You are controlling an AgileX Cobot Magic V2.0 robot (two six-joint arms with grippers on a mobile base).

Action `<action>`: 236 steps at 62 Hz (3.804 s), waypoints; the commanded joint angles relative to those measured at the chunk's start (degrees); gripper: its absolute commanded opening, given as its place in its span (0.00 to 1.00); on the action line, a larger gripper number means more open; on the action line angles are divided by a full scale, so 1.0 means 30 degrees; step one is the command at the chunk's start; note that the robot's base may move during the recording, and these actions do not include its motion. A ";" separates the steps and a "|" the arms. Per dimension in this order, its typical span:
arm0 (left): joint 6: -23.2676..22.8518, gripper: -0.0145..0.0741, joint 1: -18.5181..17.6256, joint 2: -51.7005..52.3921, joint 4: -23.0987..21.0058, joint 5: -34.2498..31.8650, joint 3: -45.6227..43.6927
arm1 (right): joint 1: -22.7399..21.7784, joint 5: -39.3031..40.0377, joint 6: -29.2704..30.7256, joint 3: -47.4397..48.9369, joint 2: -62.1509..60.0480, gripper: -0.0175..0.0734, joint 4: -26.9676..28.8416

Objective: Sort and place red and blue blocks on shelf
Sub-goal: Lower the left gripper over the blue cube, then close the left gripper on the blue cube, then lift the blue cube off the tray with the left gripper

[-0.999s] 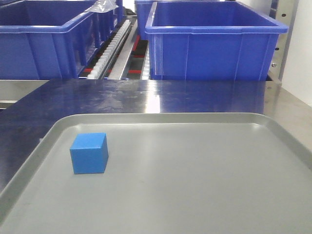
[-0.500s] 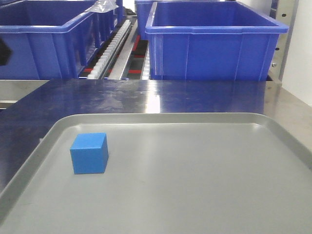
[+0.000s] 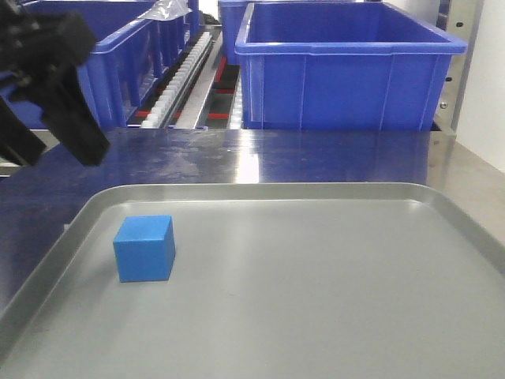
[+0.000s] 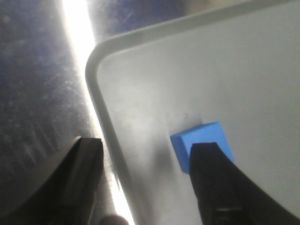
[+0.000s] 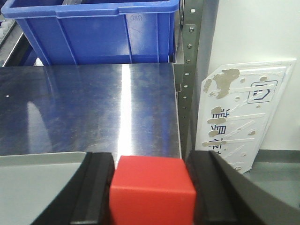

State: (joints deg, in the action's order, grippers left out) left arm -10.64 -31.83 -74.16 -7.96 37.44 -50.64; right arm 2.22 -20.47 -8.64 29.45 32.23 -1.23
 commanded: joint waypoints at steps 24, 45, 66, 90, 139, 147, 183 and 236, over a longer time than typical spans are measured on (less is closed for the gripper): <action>-0.1955 0.70 -0.2016 -0.0962 -0.0058 -0.1914 -0.0630 | -0.0134 0.1720 0.0178 0.0510 -0.0015 0.25 -0.0201; -0.3015 0.70 -0.3016 -0.2059 0.0119 -0.2444 -0.0797 | -0.0134 0.1720 0.0178 0.0510 -0.0015 0.25 -0.0201; -0.3476 0.70 -0.3397 -0.3352 0.0443 -0.2137 -0.1989 | -0.0134 0.1720 0.0178 0.0510 -0.0015 0.25 -0.0201; -0.3821 0.70 -0.3397 -0.3469 0.0541 -0.1858 -0.1989 | -0.0134 0.1720 0.0178 0.0510 -0.0015 0.25 -0.0201; -0.3848 0.70 -0.3397 -0.4394 0.1441 -0.1659 -0.1989 | -0.0134 0.1720 0.0178 0.0510 -0.0015 0.25 -0.0201; -0.3848 0.70 -0.3397 -0.4394 0.1441 -0.1724 -0.1989 | -0.0134 0.1720 0.0178 0.0510 -0.0015 0.25 -0.0201; -0.3848 0.70 -0.3397 -0.4606 0.1471 -0.1838 -0.1989 | -0.0134 0.1720 0.0178 0.0510 -0.0015 0.25 -0.0201; -0.3686 0.31 -0.3397 -0.4703 0.1481 -0.1242 -0.1989 | -0.0134 0.1720 0.0178 0.0510 -0.0015 0.25 -0.0201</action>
State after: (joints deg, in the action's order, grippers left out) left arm -21.74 -41.53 -90.56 -3.42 34.83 -54.95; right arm 2.22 -20.47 -8.64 29.45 32.23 -1.23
